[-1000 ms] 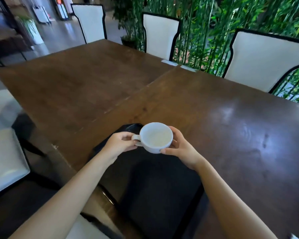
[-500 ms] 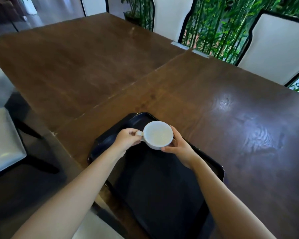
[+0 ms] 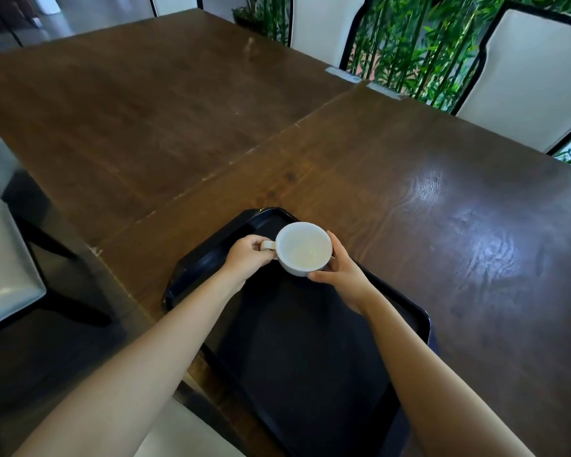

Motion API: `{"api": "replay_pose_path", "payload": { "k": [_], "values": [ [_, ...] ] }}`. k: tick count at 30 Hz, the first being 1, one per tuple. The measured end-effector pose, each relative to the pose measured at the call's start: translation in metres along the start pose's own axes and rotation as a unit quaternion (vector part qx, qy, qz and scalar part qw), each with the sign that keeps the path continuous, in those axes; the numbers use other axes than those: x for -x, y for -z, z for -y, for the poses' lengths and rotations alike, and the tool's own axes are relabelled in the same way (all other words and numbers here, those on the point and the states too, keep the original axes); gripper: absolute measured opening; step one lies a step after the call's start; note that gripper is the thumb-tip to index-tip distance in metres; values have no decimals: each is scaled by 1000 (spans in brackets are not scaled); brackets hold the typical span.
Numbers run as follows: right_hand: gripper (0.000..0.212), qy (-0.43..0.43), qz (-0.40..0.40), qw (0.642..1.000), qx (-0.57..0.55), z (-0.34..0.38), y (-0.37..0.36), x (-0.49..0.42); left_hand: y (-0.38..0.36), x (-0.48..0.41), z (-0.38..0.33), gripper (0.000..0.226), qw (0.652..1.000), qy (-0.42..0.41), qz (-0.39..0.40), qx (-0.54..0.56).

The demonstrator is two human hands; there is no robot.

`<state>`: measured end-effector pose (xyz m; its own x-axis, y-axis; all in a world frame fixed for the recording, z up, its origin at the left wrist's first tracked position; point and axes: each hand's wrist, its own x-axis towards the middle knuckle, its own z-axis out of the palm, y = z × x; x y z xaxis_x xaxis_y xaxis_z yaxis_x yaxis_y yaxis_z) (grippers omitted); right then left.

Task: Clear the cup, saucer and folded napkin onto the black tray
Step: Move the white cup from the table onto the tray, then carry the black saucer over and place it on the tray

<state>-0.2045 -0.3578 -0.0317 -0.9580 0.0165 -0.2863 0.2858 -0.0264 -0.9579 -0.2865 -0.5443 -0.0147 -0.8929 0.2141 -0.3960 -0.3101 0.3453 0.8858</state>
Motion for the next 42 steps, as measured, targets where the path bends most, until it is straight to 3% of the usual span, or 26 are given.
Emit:
{"api": "replay_pose_path", "payload": {
  "k": [6,14,18,22,27,29,31,32,35,42],
  "values": [
    [99,-28,-16,999,0,1,5,-6,-5,-6,-2,28,1000,4,1,-7],
    [92,-30,-20,999,3,4,10,-9,-9,-9,-5,29,1000,8,1,-14],
    [89,-57,-17,998,30,11,13,-8,-5,-5,-9,51,999,1,12,-50],
    [98,-86,-19,990,106,28,25,-2,5,0,-17,63,991,8,37,-125],
    [96,-118,-10,973,197,59,50,12,16,11,-43,66,941,6,90,-327],
    [96,-132,12,952,276,72,59,21,18,18,-57,49,906,-12,104,-409],
    [97,-148,44,915,372,86,67,30,21,25,-73,15,852,-26,111,-511],
    [97,-158,57,899,405,94,70,35,21,28,-81,12,826,-30,114,-551],
    [92,-178,65,868,458,119,82,57,17,38,-107,14,785,-52,110,-608],
    [87,-179,30,842,508,157,118,118,-30,74,-166,54,767,-130,160,-607]
  ]
}}
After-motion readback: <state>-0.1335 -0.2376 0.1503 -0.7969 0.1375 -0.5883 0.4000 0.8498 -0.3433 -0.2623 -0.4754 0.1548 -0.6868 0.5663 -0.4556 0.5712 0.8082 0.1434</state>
